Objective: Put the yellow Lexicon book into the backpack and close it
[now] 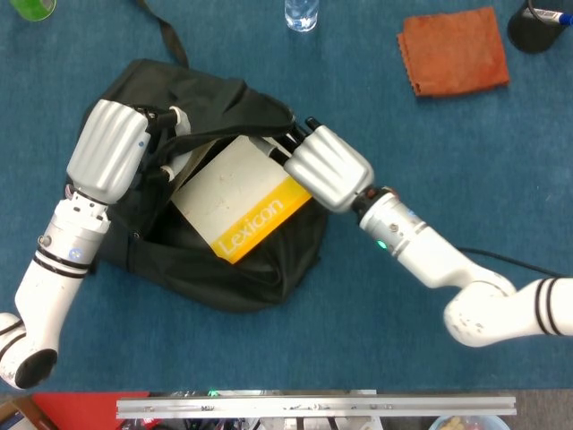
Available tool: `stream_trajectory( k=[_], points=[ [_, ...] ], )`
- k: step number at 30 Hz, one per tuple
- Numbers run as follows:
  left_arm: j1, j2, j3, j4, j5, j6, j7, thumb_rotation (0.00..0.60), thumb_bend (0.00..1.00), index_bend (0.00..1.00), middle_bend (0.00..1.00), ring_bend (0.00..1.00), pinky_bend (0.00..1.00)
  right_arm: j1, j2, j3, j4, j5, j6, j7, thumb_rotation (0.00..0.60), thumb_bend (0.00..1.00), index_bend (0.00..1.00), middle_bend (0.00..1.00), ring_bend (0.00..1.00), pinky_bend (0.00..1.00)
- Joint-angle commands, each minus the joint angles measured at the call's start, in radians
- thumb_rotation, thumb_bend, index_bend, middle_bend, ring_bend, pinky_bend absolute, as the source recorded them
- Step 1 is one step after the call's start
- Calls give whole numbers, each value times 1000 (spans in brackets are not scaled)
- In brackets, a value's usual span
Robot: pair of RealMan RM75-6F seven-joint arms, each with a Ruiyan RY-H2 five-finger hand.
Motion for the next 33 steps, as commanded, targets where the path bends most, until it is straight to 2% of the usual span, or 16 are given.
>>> stream_trajectory(
  k=[1, 10, 17, 20, 26, 33],
  points=[
    [0, -1, 0, 5, -4, -3, 0, 600, 328, 644, 716, 727, 812, -27, 83, -25, -90, -28, 16, 32, 600, 0, 0, 190, 87, 359],
    [1, 28, 27, -7, -14, -50, -4, 600, 328, 590, 682, 702, 771, -110, 305, -57, -253, -138, 98, 166, 600, 0, 20, 240, 126, 401],
    [-27, 131, 92, -89, 5, -182, 44, 600, 311, 265, 471, 429, 491, -192, 480, -61, -313, -160, 179, 243, 600, 0, 35, 262, 140, 409],
    [-37, 150, 105, -120, 4, -218, 62, 600, 296, 168, 385, 329, 407, -217, 521, -58, -313, -143, 193, 257, 600, 0, 35, 262, 140, 410],
    [-60, 187, 134, -189, -6, -299, 82, 600, 249, 38, 239, 205, 288, -250, 559, -58, -296, -123, 202, 286, 600, 0, 35, 262, 142, 416],
    [-61, 203, 147, -224, 15, -301, 99, 597, 221, 15, 214, 180, 256, -274, 578, -61, -271, -113, 199, 298, 600, 0, 51, 263, 147, 423]
  ],
)
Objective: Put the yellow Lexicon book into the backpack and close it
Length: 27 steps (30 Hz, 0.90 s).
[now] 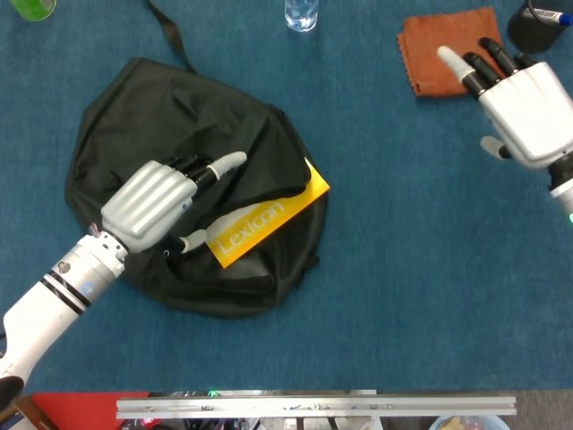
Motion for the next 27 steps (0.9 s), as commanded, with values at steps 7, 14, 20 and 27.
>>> stream_trajectory(
  k=[7, 14, 20, 27],
  points=[
    [18, 53, 32, -45, 10, -2, -42, 597, 221, 21, 249, 218, 256, -29, 22, 5, 17, 16, 5, 27, 600, 0, 82, 264, 152, 434],
    [52, 57, 68, -26, 57, 35, -56, 600, 221, 36, 272, 224, 258, -54, 43, 5, 19, 6, 14, 46, 600, 0, 105, 269, 157, 436],
    [105, 42, 47, 20, 58, 148, -84, 600, 221, 60, 274, 224, 258, -82, 72, 2, 11, 9, 28, 54, 600, 0, 118, 281, 168, 443],
    [167, 16, 5, 108, 3, 262, -107, 600, 221, 106, 277, 224, 258, -134, 104, -16, 0, 10, 52, 76, 600, 0, 159, 300, 190, 443]
  ],
)
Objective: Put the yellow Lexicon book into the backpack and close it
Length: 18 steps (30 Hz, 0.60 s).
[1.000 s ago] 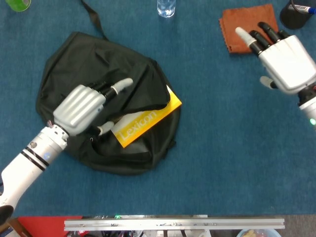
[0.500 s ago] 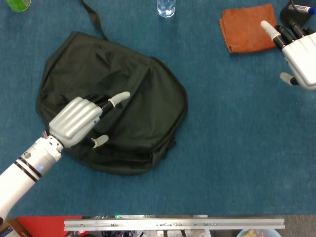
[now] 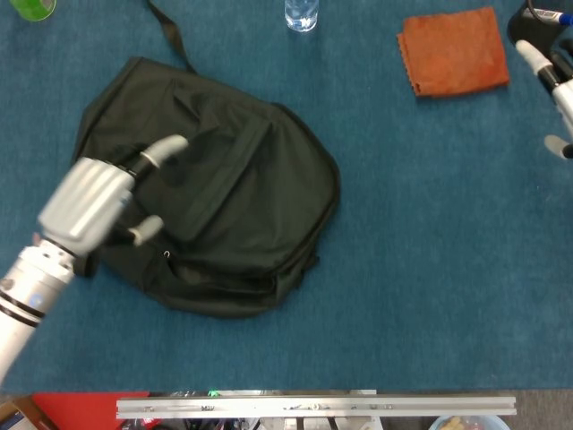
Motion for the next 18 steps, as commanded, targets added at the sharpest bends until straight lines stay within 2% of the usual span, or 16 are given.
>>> stream_trajectory(
  k=[1, 4, 8, 18],
  points=[
    [34, -15, -26, 45, -38, 45, -14, 600, 221, 110, 278, 224, 258, -24, 12, -10, -1, -5, 16, 17, 600, 0, 166, 305, 193, 444],
    [58, -20, -40, 79, -70, 74, -28, 600, 221, 142, 282, 224, 258, -56, 17, -19, 7, -15, 40, 47, 600, 6, 196, 324, 208, 443],
    [94, -33, -56, 136, -106, 119, -29, 600, 220, 165, 287, 224, 258, -106, 20, -32, 23, -37, 82, 105, 600, 95, 234, 349, 221, 443],
    [193, -65, -73, 239, -143, 258, 66, 600, 221, 226, 291, 224, 258, -224, 47, -67, 14, -72, 178, 165, 600, 96, 234, 353, 221, 443]
  ],
)
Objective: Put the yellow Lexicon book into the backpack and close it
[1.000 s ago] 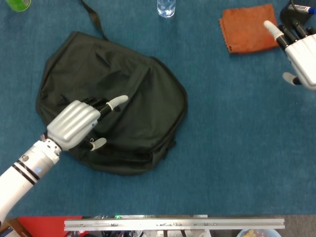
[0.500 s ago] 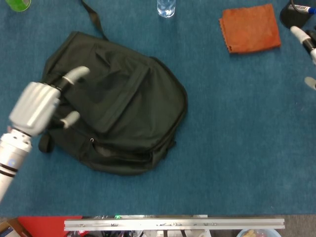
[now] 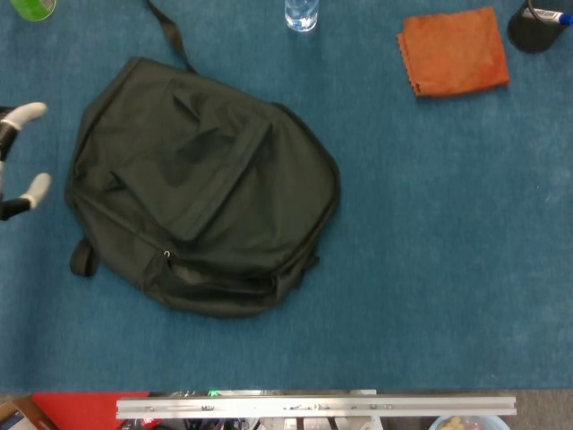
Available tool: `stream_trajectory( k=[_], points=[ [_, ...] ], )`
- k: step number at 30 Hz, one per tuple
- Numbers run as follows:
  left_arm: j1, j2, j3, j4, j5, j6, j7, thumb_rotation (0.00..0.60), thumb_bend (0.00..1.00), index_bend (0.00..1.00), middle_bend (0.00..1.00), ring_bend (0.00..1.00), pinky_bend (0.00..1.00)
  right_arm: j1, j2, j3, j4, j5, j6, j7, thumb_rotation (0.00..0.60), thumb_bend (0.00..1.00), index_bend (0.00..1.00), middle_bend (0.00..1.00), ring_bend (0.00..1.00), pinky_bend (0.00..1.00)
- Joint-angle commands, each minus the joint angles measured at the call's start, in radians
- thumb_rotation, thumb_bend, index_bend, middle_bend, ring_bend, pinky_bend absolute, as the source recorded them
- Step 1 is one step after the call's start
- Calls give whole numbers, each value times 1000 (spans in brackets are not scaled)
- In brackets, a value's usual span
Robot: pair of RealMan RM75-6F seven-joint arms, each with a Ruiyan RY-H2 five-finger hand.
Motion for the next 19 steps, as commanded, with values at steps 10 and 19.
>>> stream_trajectory(
  k=[10, 19],
  points=[
    [110, 6, 27, 16, 8, 98, 105, 600, 221, 243, 292, 225, 258, -100, 12, -27, -15, -27, 65, 19, 600, 96, 245, 353, 221, 443],
    [126, 26, 30, -2, 22, 88, 147, 600, 221, 243, 292, 224, 258, -118, -3, -14, -5, -70, 78, 36, 600, 96, 245, 354, 221, 443]
  ],
)
